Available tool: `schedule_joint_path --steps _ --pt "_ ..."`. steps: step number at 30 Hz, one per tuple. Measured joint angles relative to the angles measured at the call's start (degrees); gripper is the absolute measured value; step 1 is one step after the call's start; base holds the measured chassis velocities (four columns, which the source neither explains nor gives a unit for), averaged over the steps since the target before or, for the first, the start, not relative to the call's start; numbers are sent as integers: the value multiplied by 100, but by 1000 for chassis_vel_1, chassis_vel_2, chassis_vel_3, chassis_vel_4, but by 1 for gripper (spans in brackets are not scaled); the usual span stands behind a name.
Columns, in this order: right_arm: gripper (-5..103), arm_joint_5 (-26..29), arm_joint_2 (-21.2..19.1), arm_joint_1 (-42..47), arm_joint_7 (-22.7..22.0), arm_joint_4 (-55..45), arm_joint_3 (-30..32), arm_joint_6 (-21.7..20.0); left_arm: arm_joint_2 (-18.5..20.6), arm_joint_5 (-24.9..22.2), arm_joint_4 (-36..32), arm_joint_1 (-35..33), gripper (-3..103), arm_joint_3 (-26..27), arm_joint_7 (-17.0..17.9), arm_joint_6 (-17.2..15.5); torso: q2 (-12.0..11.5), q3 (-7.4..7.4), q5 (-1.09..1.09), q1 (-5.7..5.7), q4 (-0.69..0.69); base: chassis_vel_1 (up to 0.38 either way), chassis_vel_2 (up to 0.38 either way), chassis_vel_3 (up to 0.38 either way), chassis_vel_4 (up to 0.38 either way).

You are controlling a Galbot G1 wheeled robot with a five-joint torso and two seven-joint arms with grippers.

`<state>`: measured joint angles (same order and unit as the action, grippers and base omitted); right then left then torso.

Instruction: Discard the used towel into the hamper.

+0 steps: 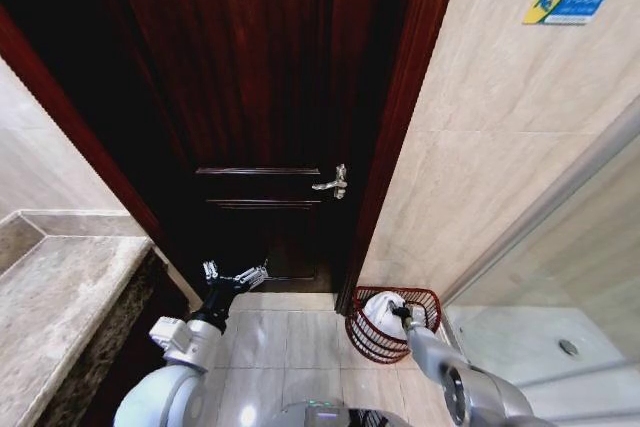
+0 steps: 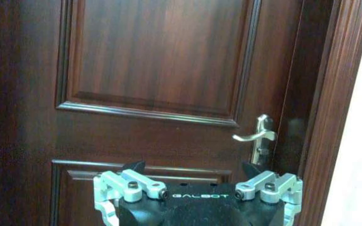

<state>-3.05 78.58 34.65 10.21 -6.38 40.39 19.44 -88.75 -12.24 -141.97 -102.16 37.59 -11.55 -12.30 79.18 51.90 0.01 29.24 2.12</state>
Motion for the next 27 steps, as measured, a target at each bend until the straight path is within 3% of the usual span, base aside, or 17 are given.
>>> schedule_joint_path --steps 5,7,8,10,12,15,19,25,27 --pt "82 -53 -181 249 368 -210 -2 -327 0 0 0 0 100 0 0 0 0 0 -1 0 -2 0 0 0 0" --pt "82 -35 -184 388 392 -452 -19 -337 0 0 0 0 100 0 0 0 0 0 -1 0 -2 0 0 0 0" --pt "92 24 -193 653 459 -930 -65 -399 0 0 0 0 100 0 0 0 0 0 1 0 -1 0 0 0 0" --pt "92 88 -205 919 537 -1362 -105 -468 -1 0 0 0 100 0 0 0 0 -1 -2 0 0 0 0 0 0" --pt "99 202 -252 1453 705 -2067 -181 -581 0 0 0 0 100 0 0 0 0 0 2 0 -3 0 0 0 0" --pt "100 84 -315 1738 710 -2387 -175 -583 0 0 0 0 100 0 0 0 1 -1 -4 -1 -3 0 0 0 0" --pt "100 -94 -505 1777 554 -2052 -80 -341 -1 0 0 -1 100 0 0 0 1 -1 0 -1 -1 0 0 0 0" --pt "100 597 -540 2198 528 -2732 -107 -166 0 0 0 0 100 0 0 0 1 0 -1 -1 -3 0 0 0 0" --pt "100 825 -432 2490 407 -3410 -111 -36 0 0 0 0 100 0 0 0 1 0 0 -1 -1 0 0 0 0"
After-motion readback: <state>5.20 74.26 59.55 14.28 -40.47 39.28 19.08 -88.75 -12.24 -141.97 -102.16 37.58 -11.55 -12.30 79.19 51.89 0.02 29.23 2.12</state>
